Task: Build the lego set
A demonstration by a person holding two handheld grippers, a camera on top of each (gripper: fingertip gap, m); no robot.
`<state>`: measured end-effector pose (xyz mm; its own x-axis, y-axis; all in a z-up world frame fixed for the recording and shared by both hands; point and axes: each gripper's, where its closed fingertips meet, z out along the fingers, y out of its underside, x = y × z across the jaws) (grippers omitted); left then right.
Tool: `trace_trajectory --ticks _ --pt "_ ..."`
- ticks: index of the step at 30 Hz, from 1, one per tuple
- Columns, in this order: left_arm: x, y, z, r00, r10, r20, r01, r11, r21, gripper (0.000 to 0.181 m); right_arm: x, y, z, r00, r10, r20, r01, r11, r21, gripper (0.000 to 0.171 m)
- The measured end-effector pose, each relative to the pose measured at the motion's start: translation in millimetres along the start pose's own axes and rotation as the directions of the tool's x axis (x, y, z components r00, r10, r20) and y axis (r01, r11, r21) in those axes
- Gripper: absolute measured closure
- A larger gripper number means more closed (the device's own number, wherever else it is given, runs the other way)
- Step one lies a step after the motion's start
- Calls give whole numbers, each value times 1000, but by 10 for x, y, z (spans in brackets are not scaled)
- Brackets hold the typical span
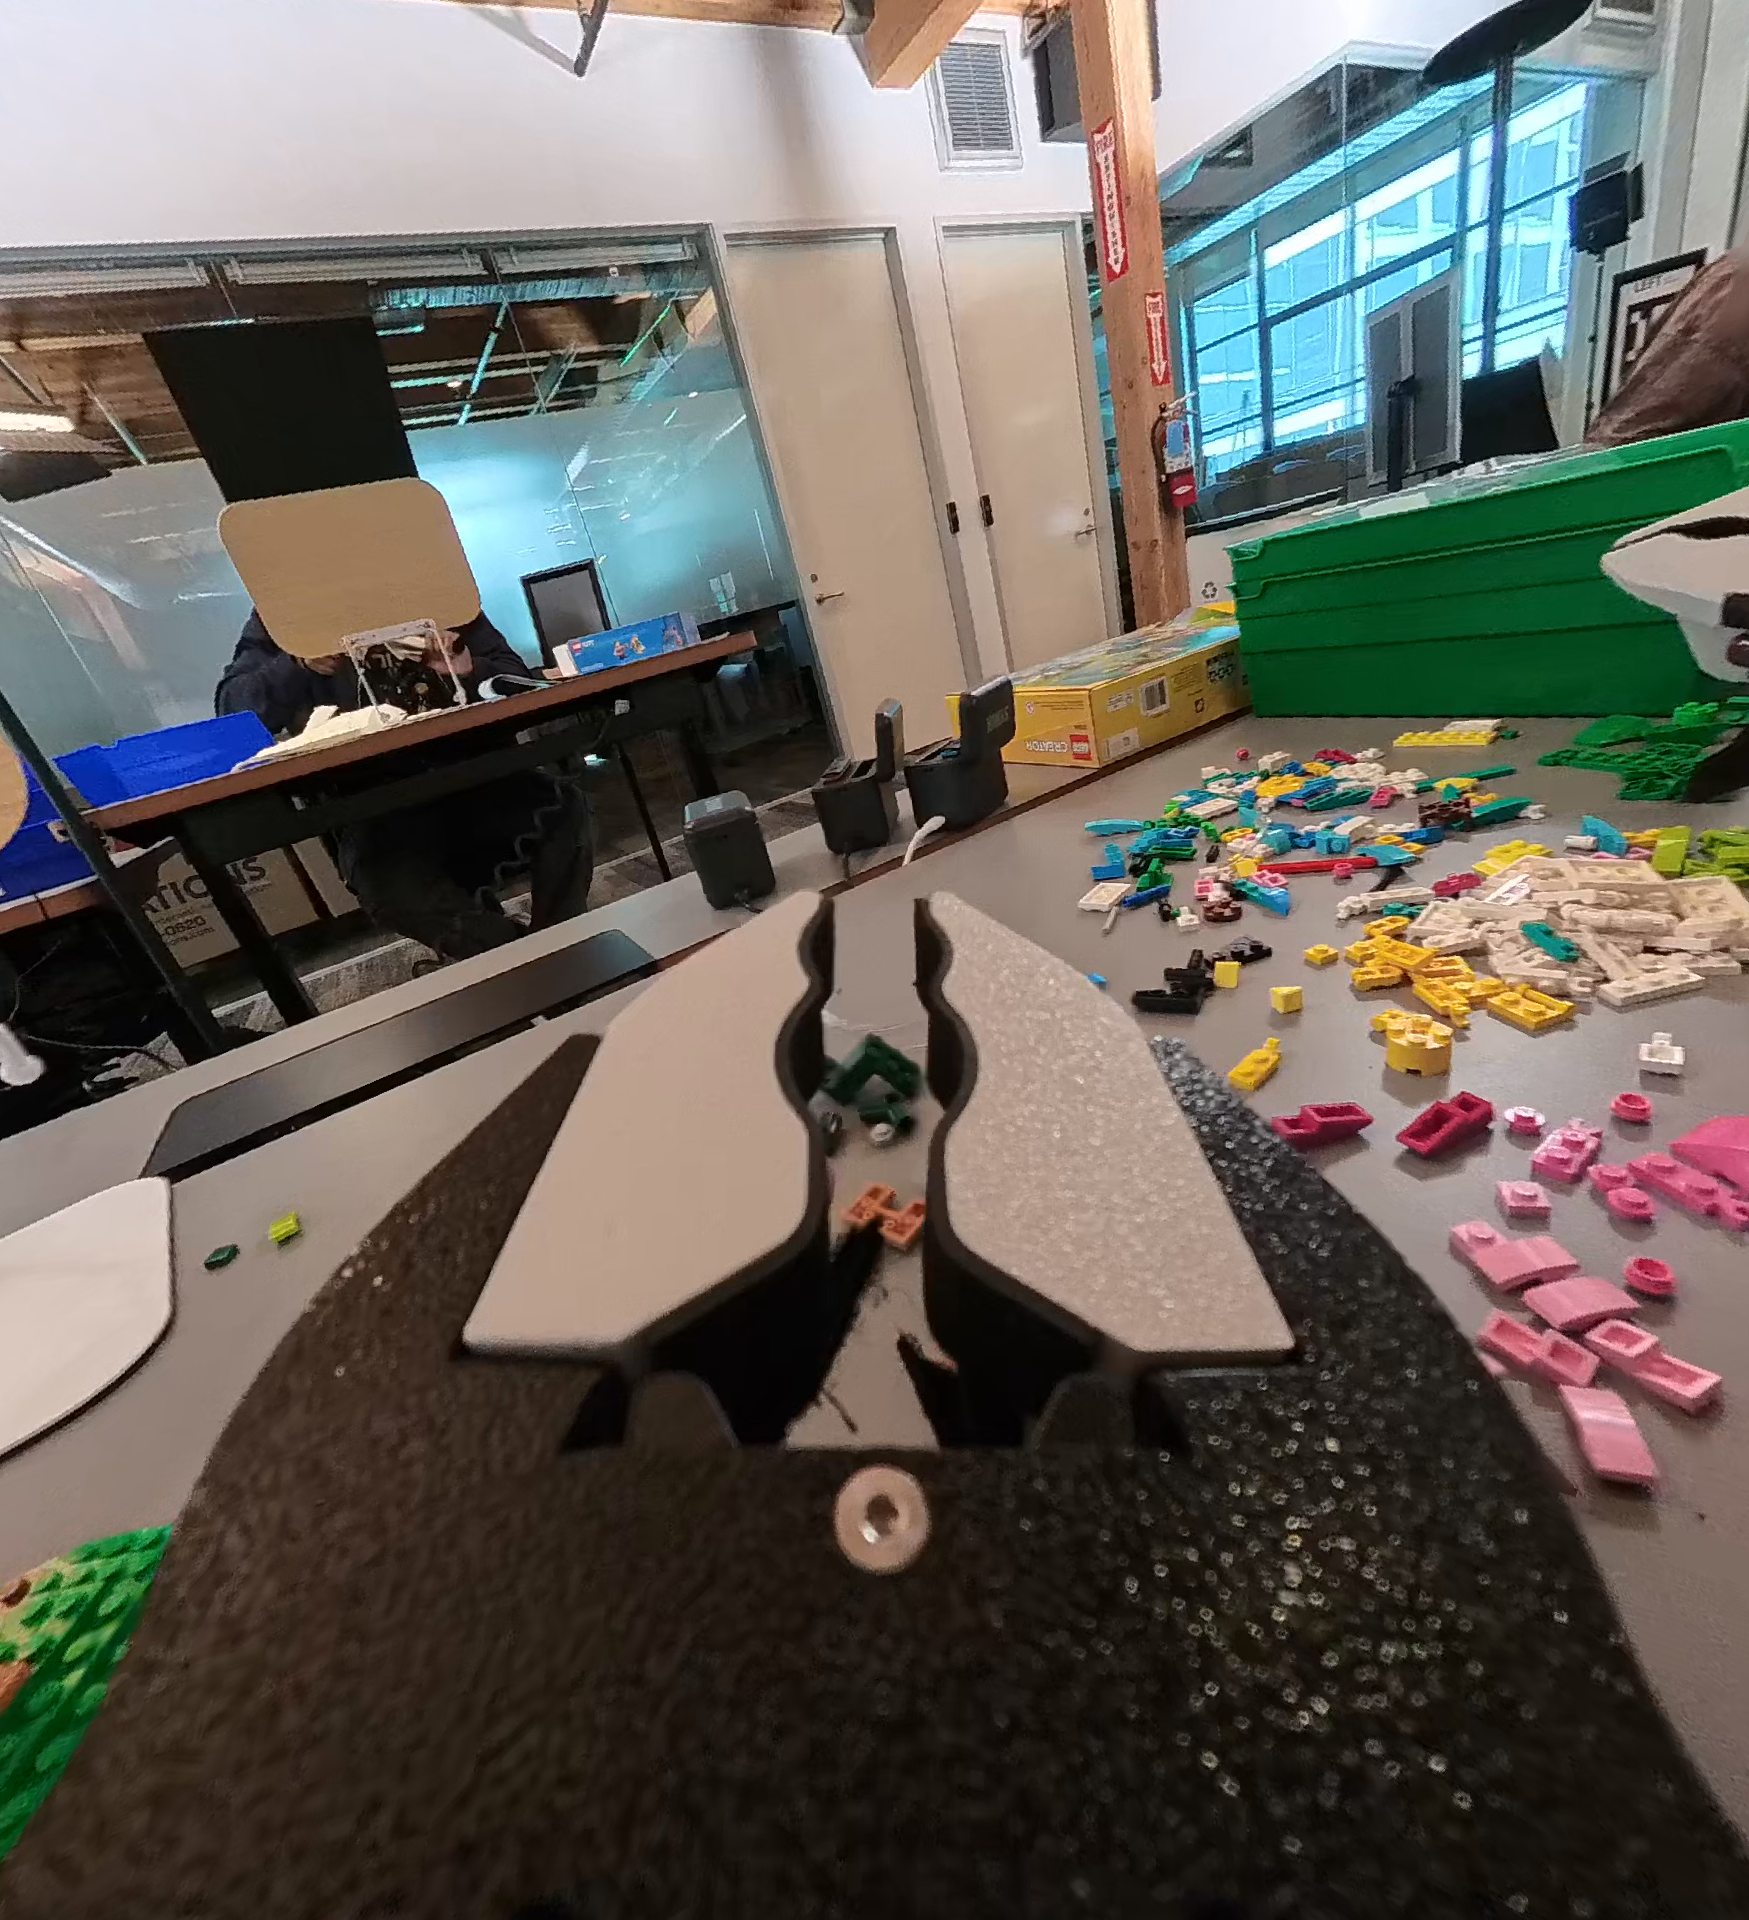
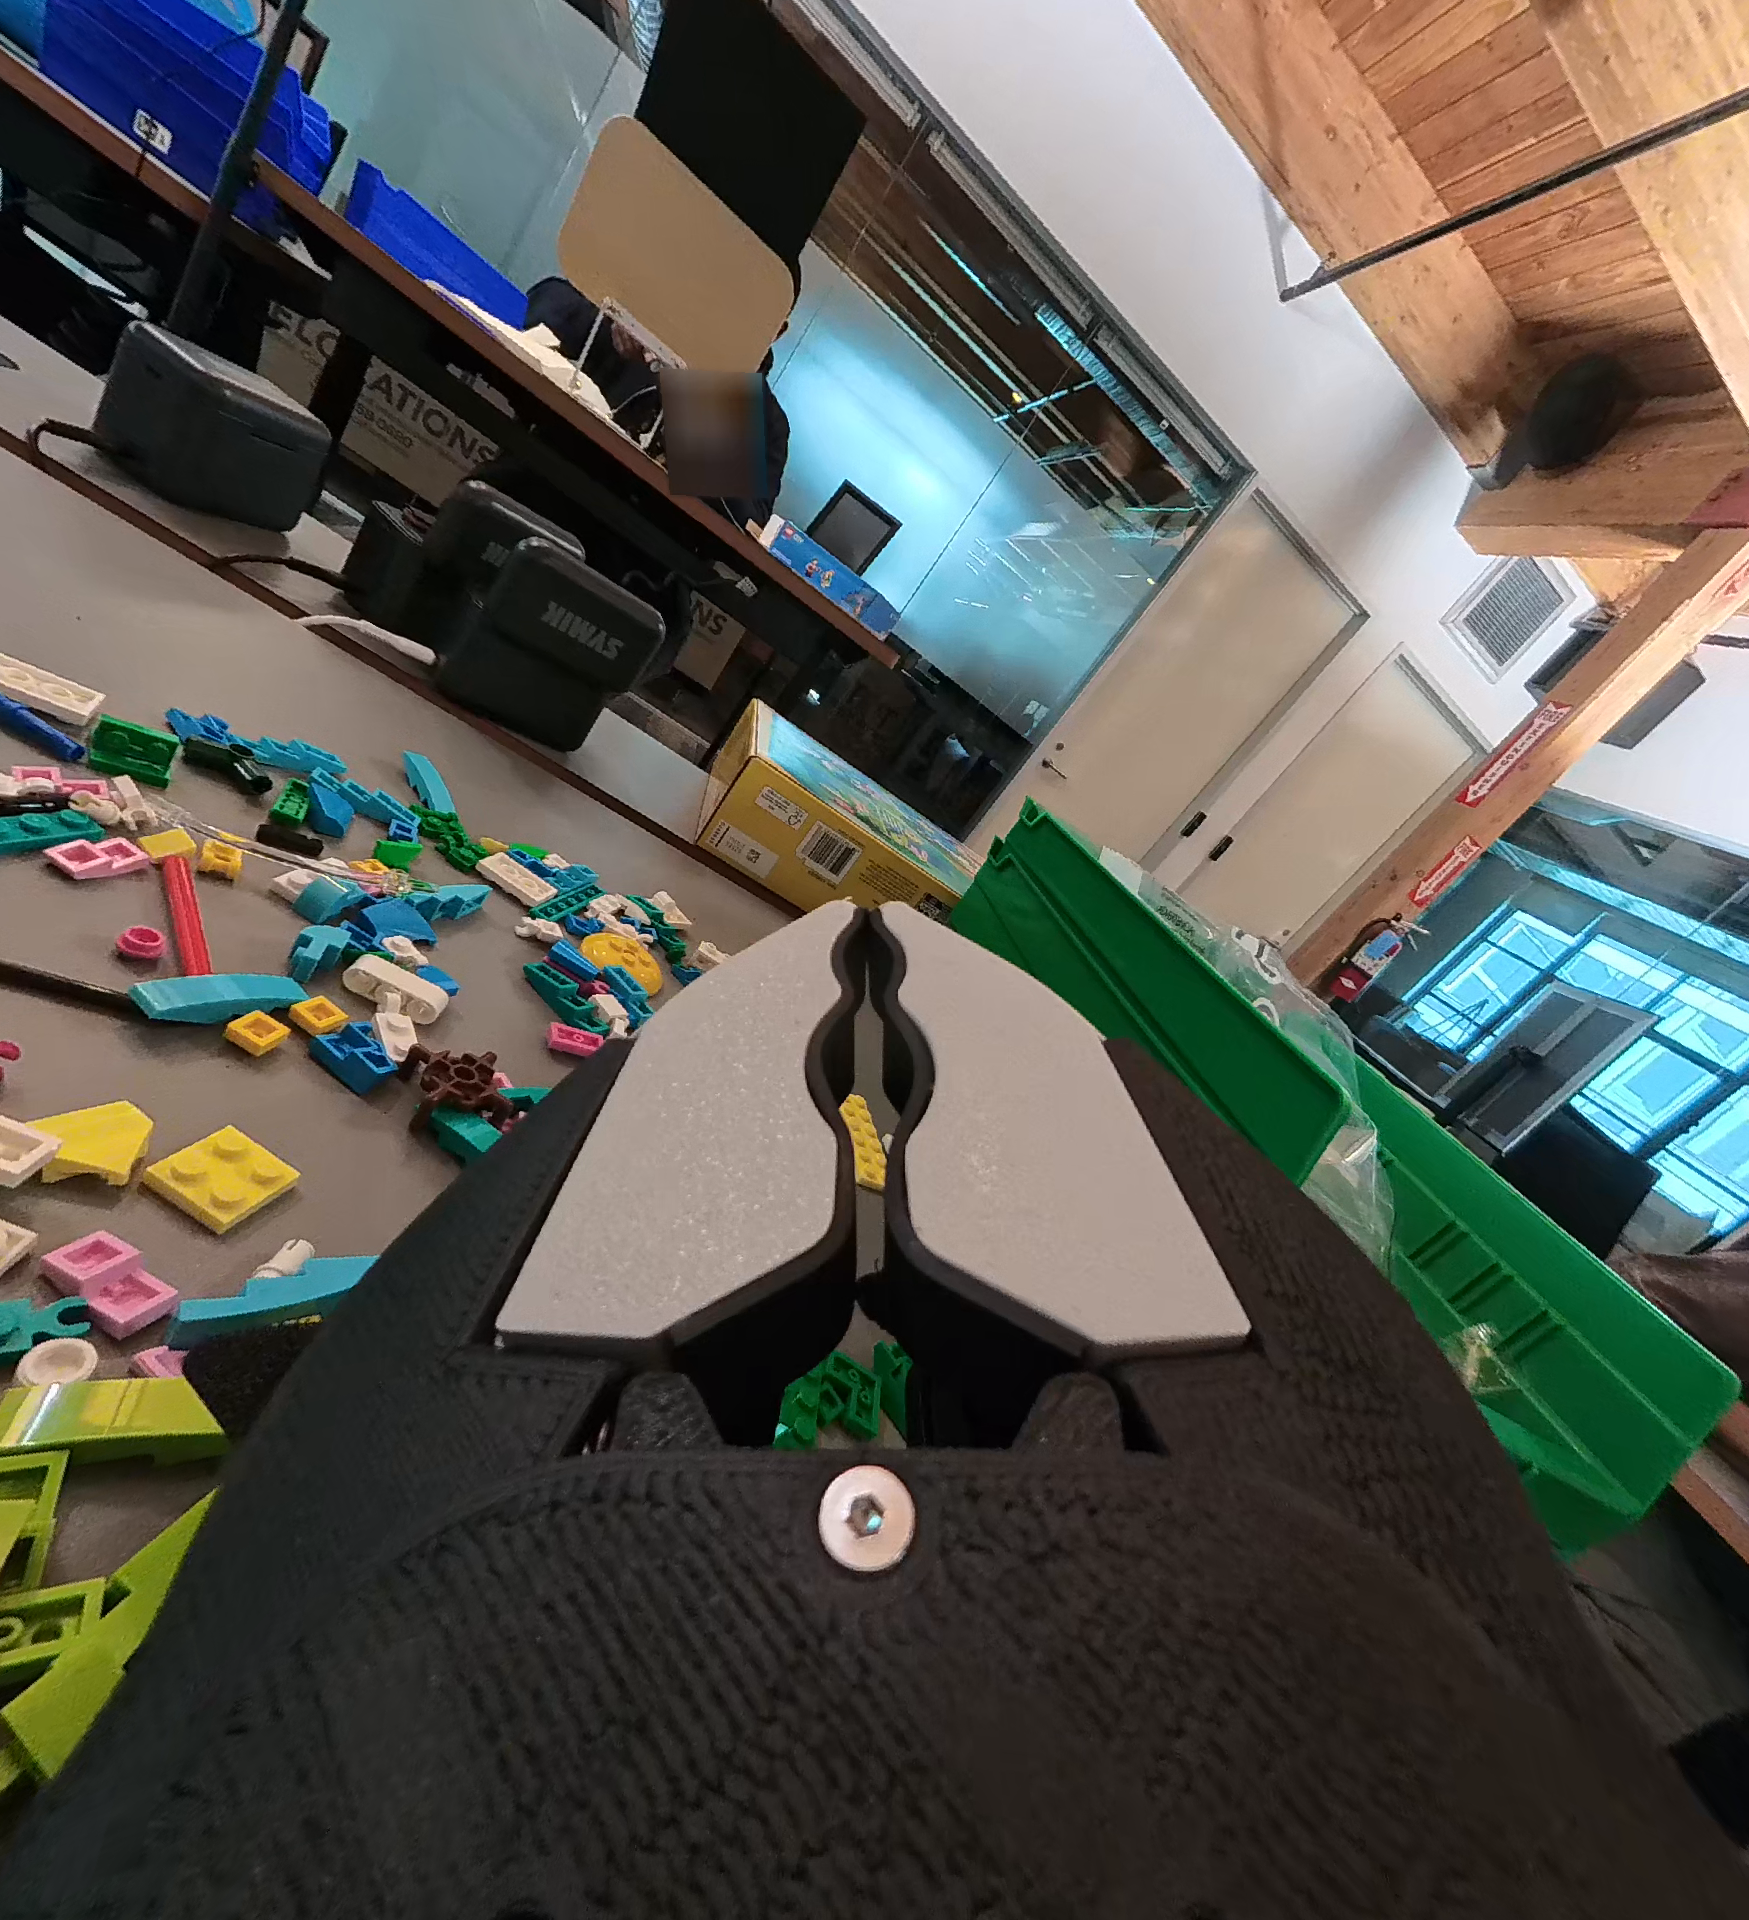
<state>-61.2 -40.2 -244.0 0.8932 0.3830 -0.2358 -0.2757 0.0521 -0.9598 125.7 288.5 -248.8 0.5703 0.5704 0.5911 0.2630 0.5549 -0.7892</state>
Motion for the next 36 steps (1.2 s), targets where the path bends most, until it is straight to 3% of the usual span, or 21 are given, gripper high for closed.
trace_trajectory --ticks 10,36 --pt "-632 101 -75 973 -81 218 87 996 -18 166 0 -3 -1 1000 3 -1 -3 1000 2 171" --pt "-691 146 -72 965 -157 211 165 986 -21 167 -16 -1 2 1000 -2 4 2 1000 0 171"
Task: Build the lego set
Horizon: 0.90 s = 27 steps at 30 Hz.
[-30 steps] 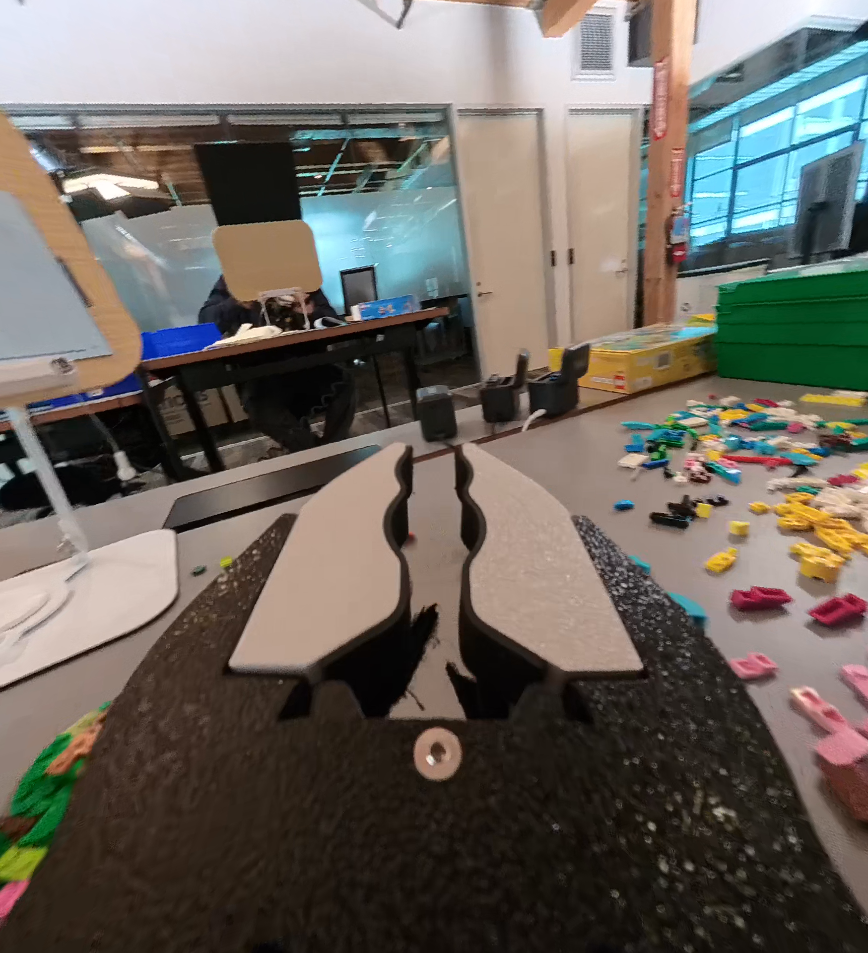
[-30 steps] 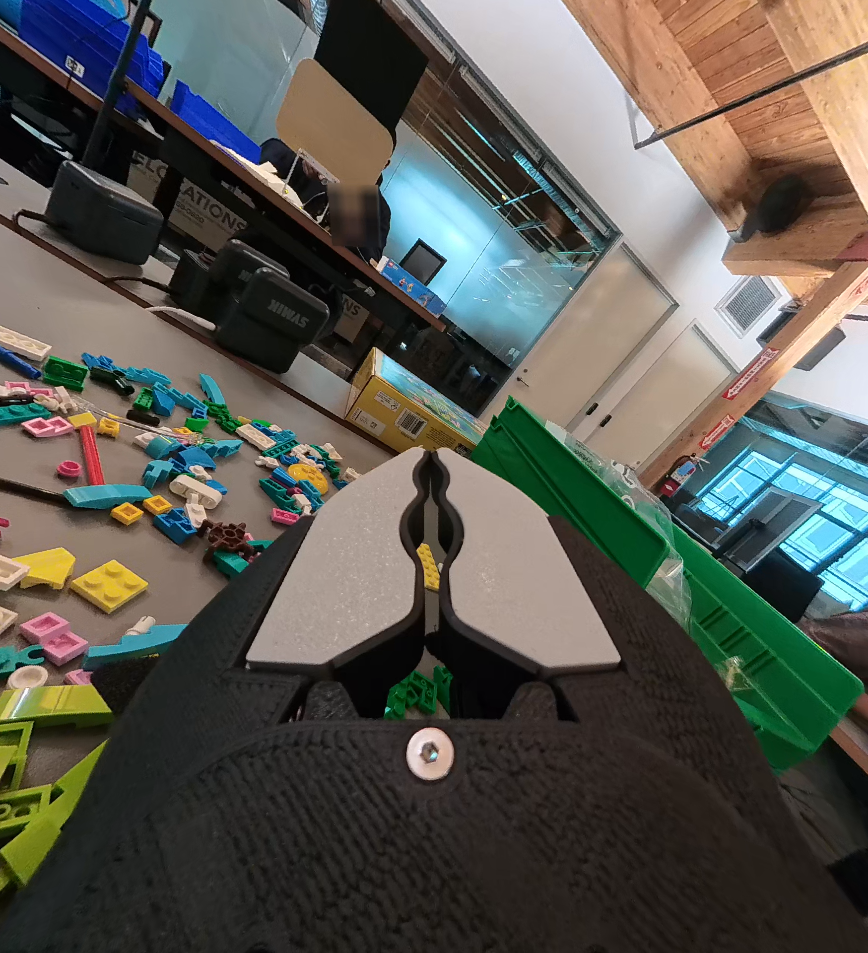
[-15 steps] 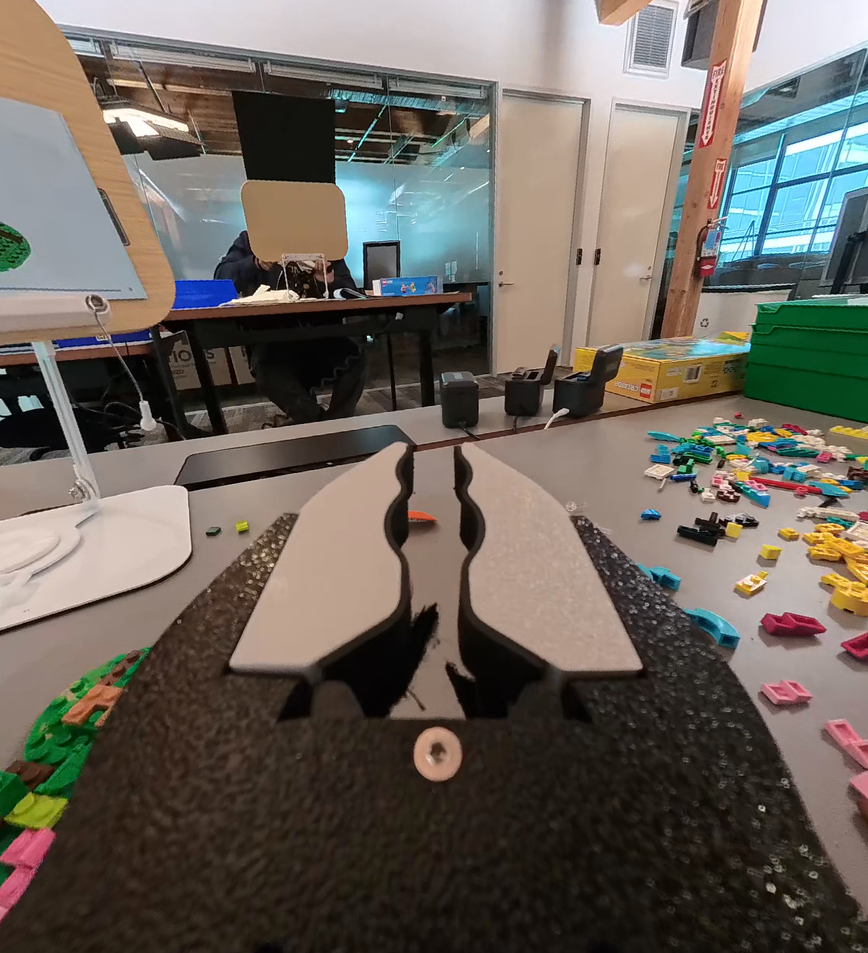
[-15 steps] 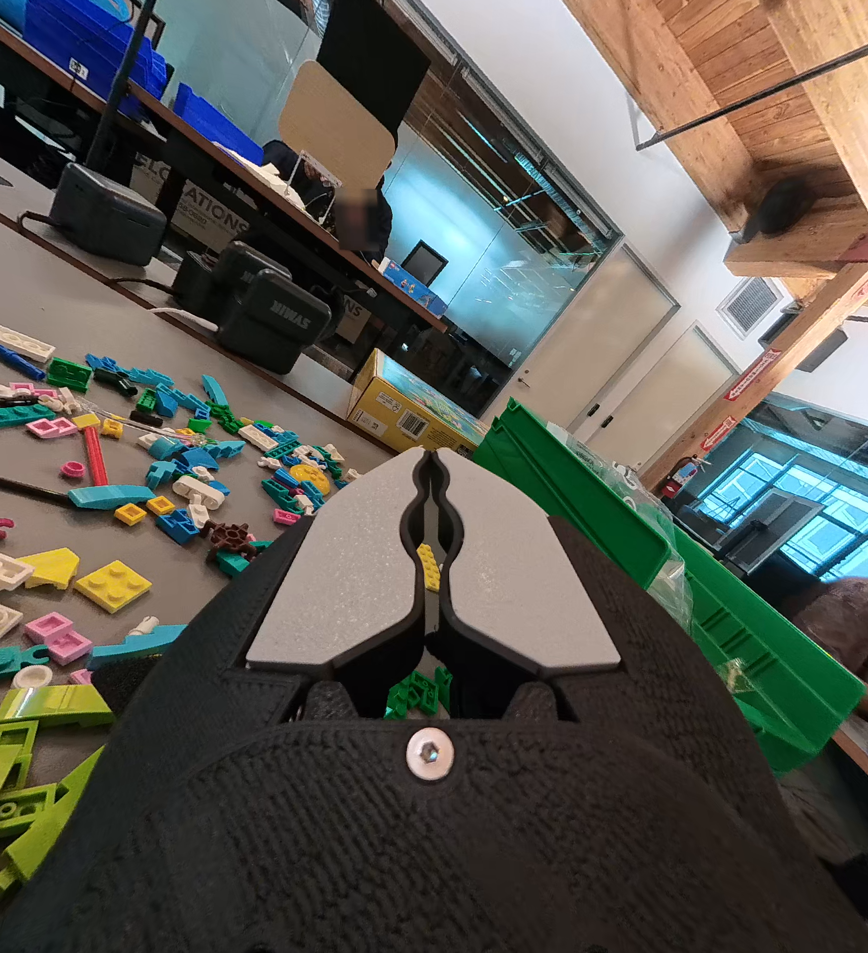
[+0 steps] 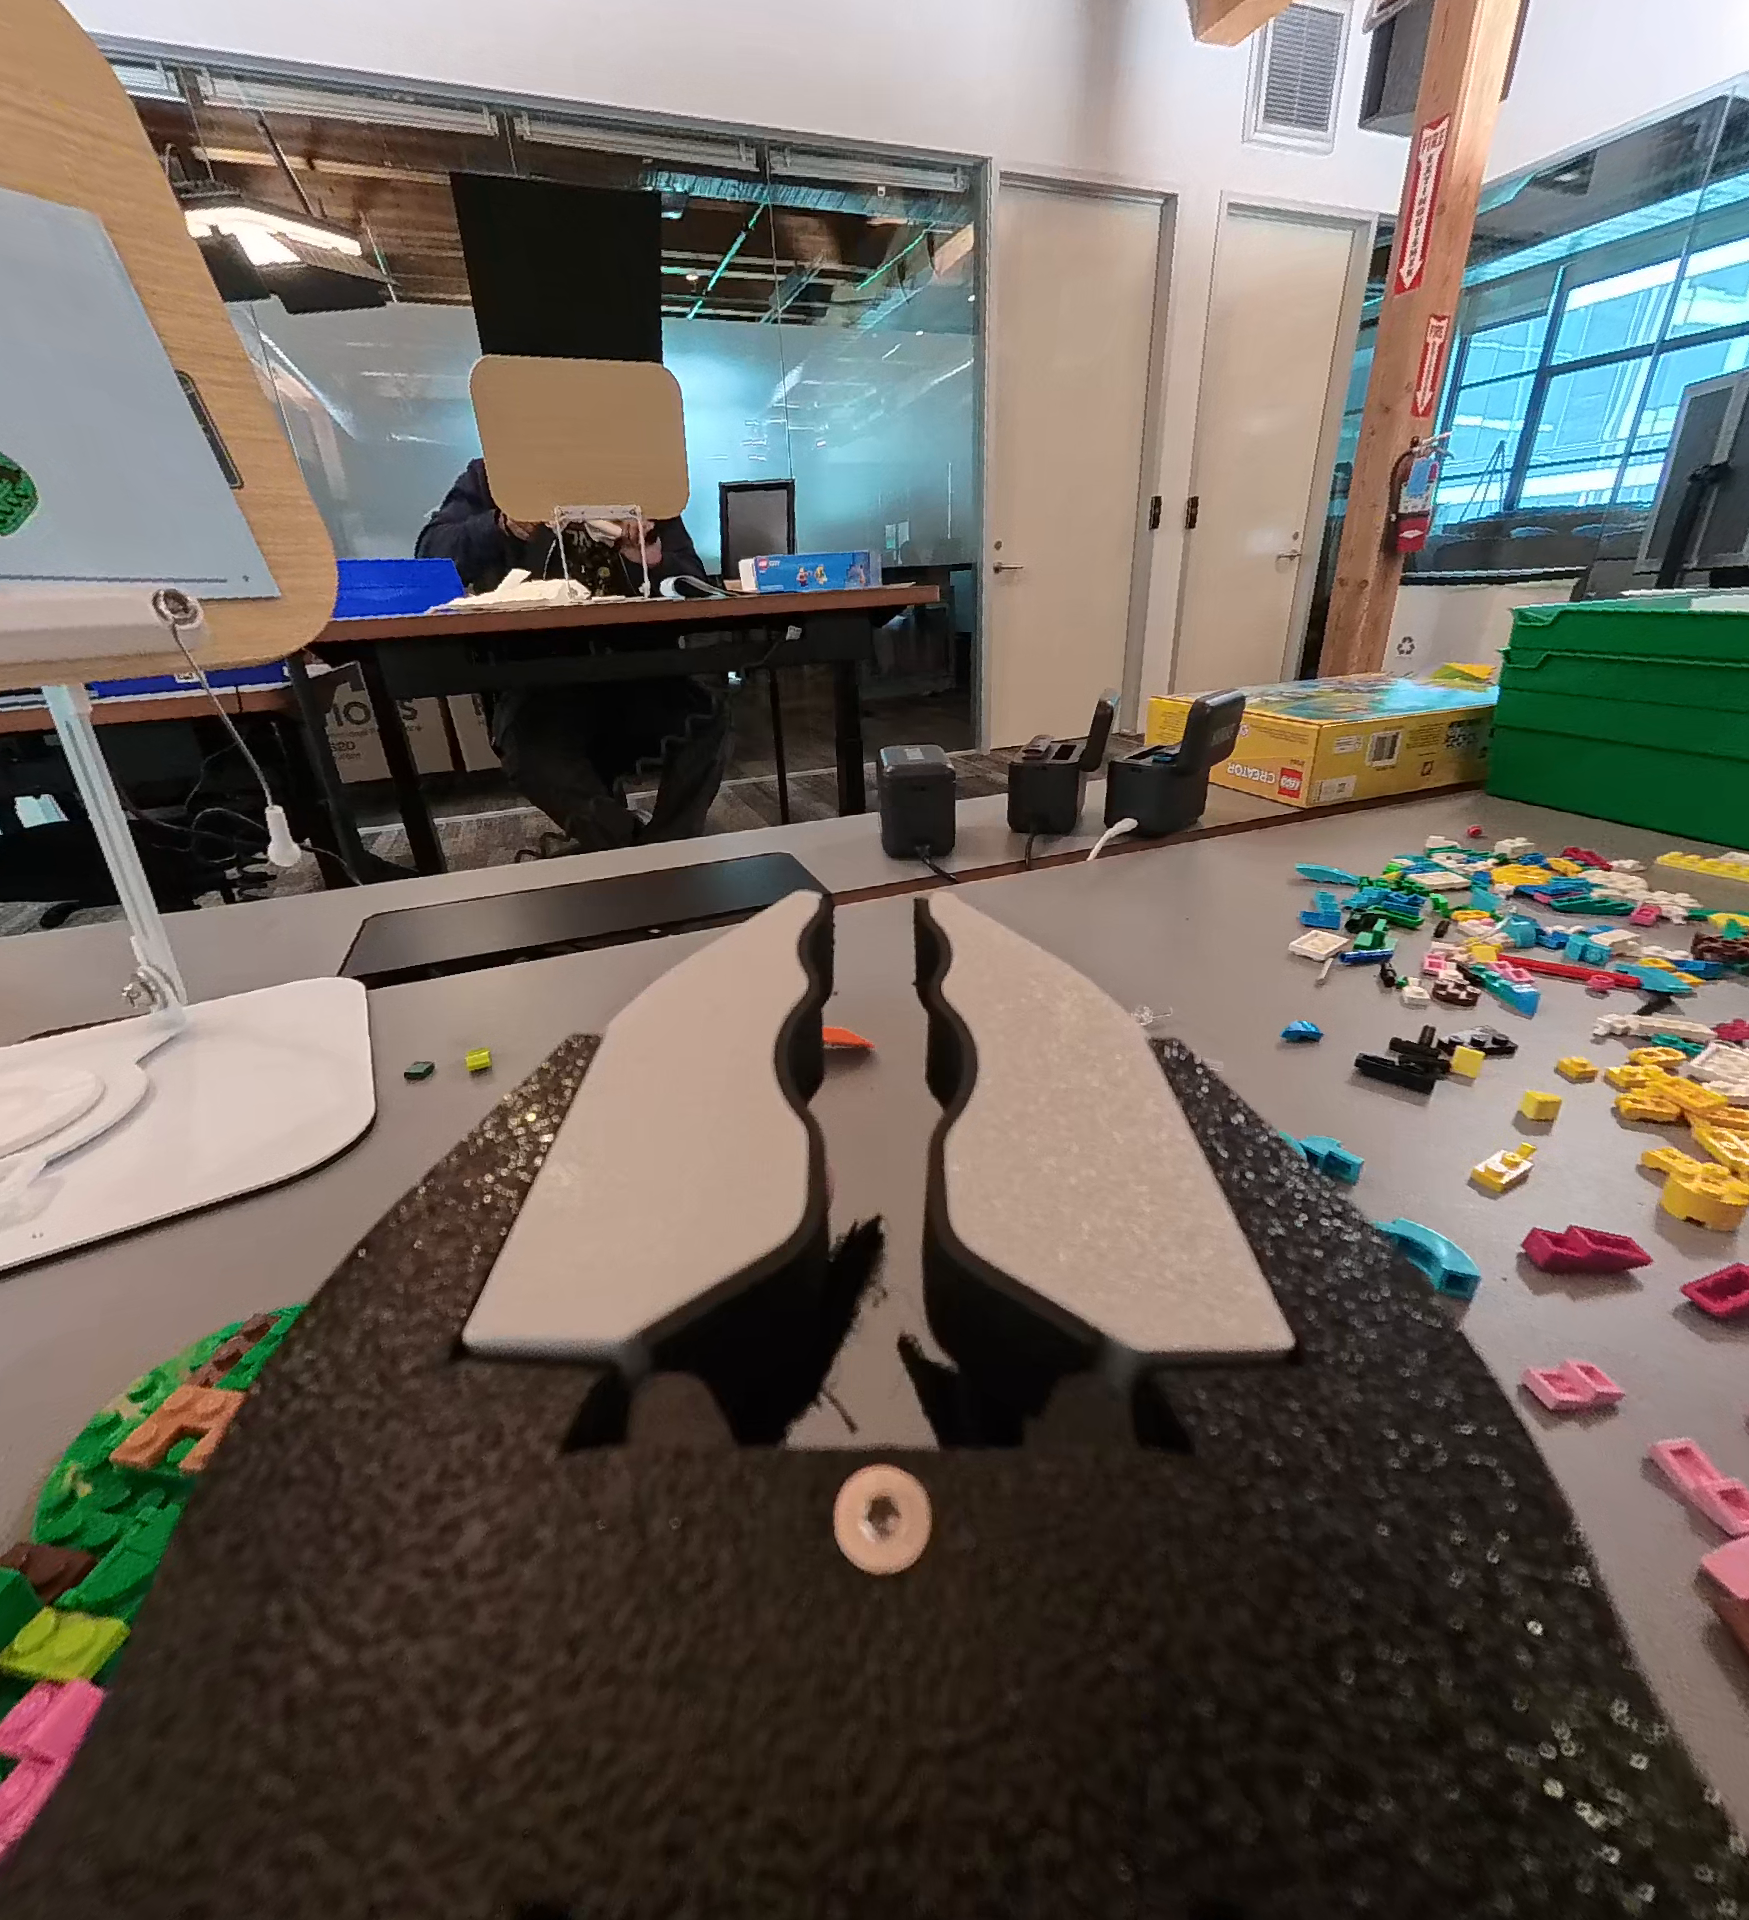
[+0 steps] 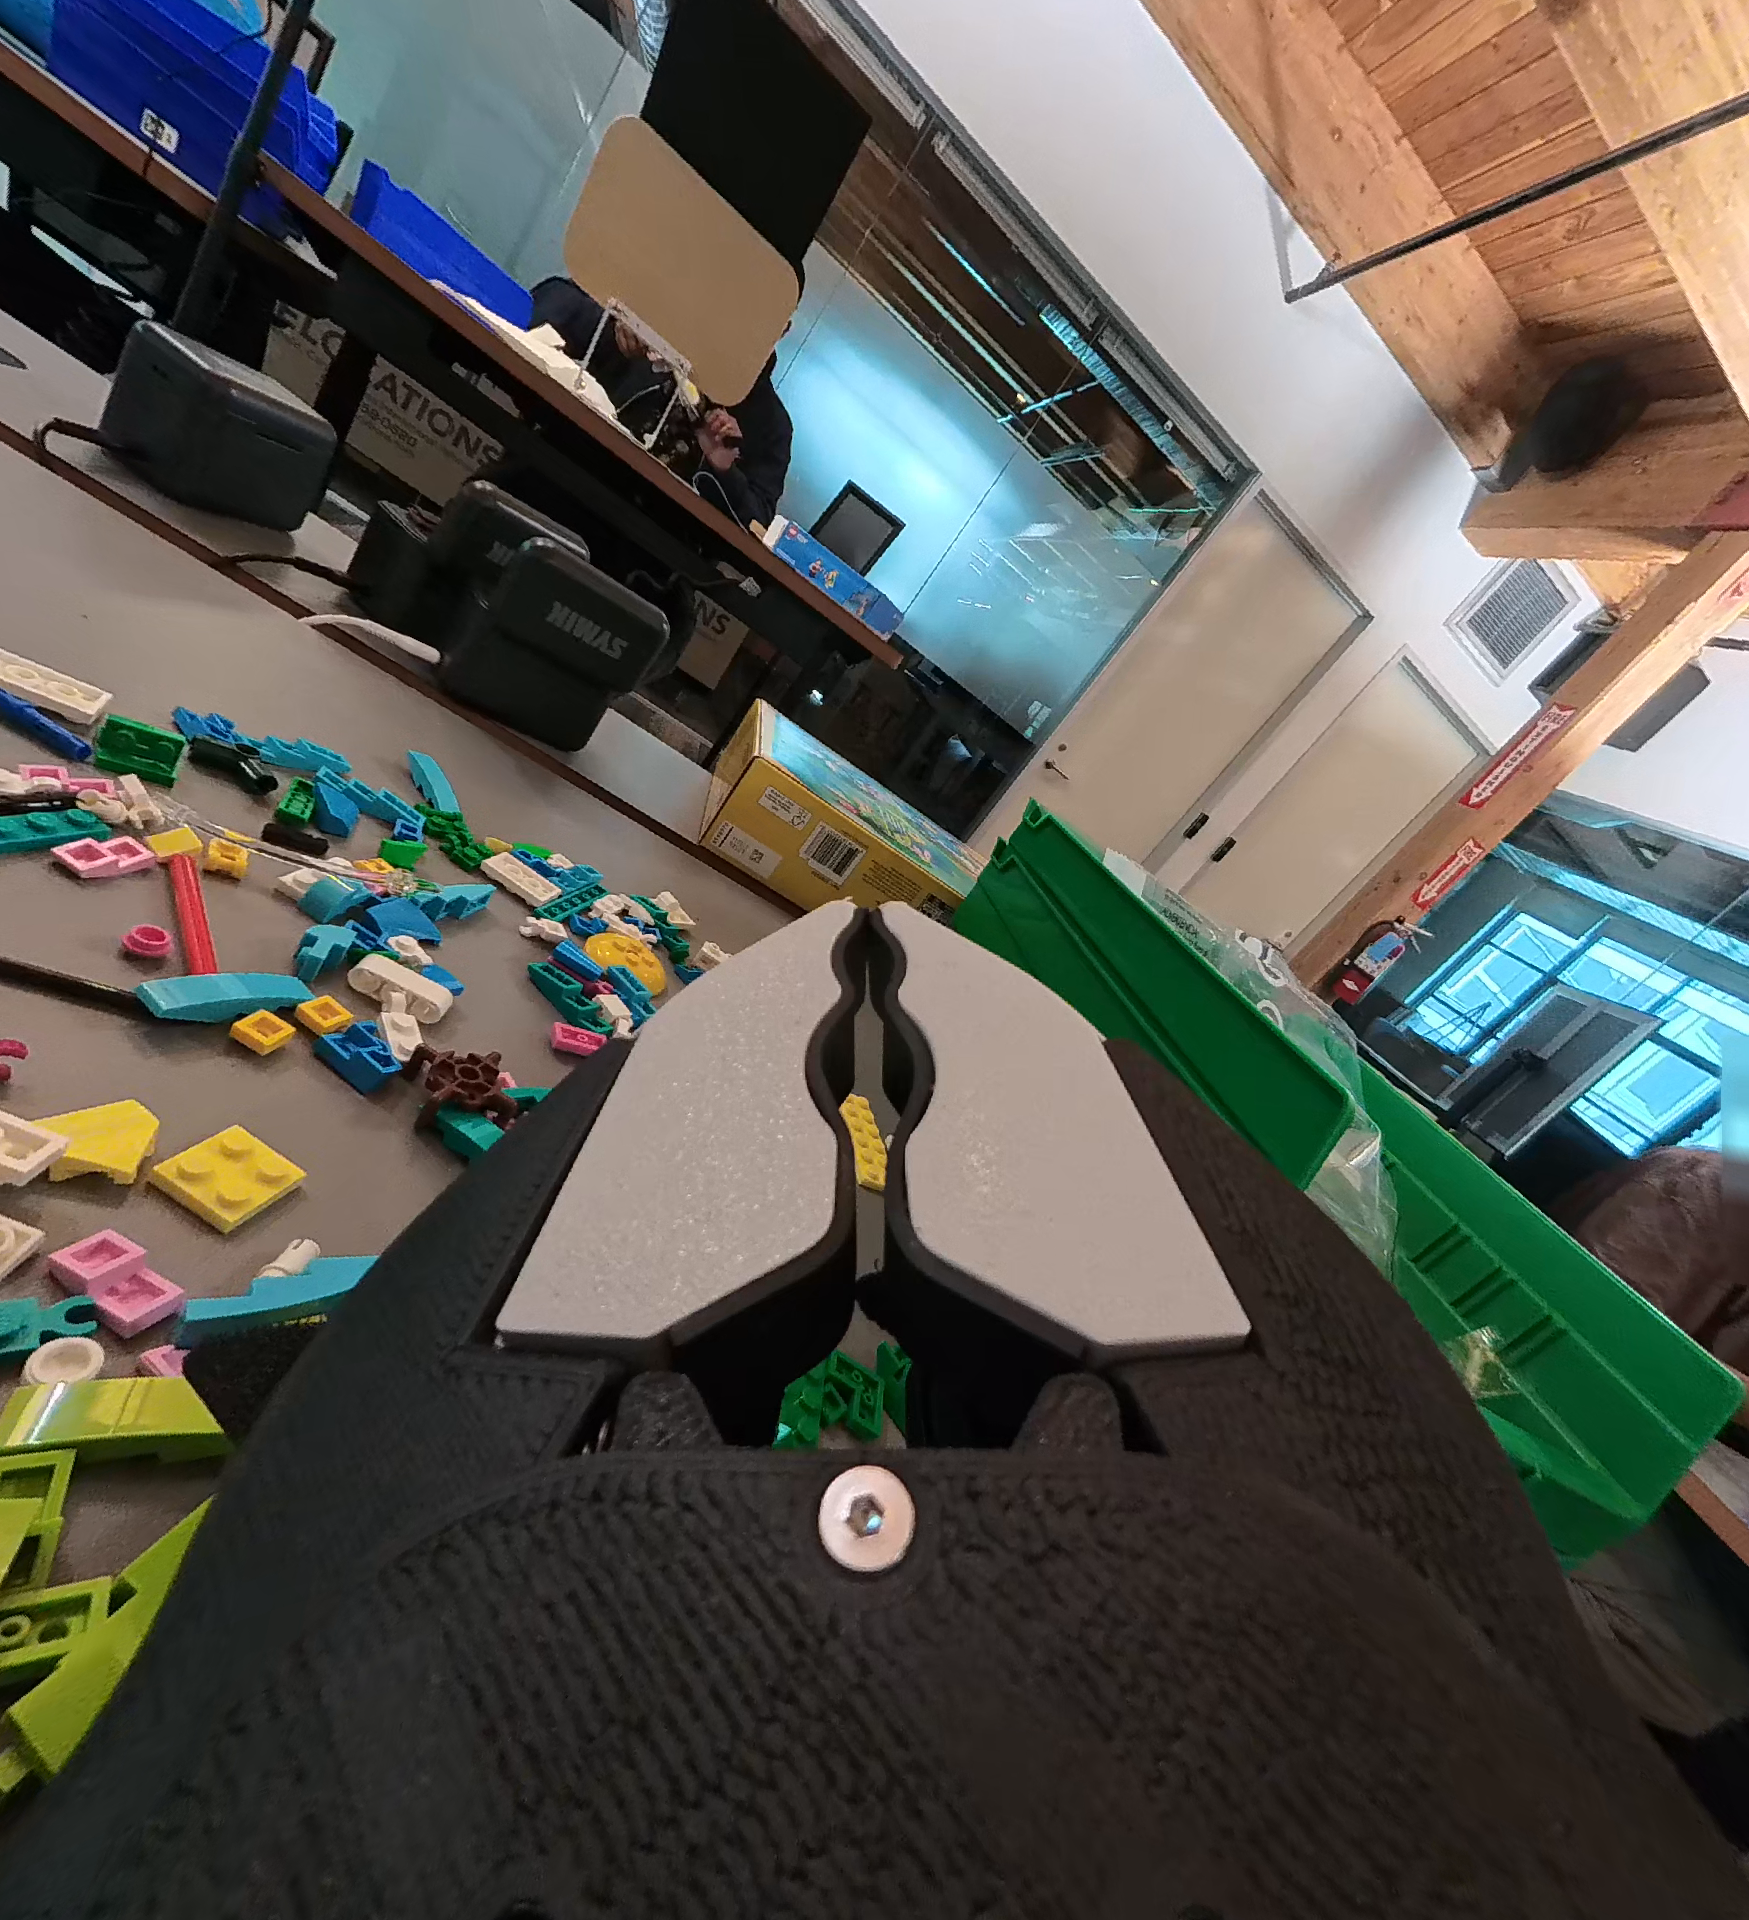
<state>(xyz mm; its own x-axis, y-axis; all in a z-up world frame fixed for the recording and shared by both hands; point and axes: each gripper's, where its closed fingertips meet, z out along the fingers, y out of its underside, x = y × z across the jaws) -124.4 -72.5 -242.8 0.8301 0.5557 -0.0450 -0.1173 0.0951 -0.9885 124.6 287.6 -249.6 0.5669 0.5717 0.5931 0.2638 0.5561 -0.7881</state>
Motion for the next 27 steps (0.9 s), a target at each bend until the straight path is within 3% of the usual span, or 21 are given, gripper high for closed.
trace_trajectory --ticks 27 --pt "17 1 2 1000 3 -11 -3 1000 -1 167 -11 10 10 1000 -1 7 1 1000 -3 171"
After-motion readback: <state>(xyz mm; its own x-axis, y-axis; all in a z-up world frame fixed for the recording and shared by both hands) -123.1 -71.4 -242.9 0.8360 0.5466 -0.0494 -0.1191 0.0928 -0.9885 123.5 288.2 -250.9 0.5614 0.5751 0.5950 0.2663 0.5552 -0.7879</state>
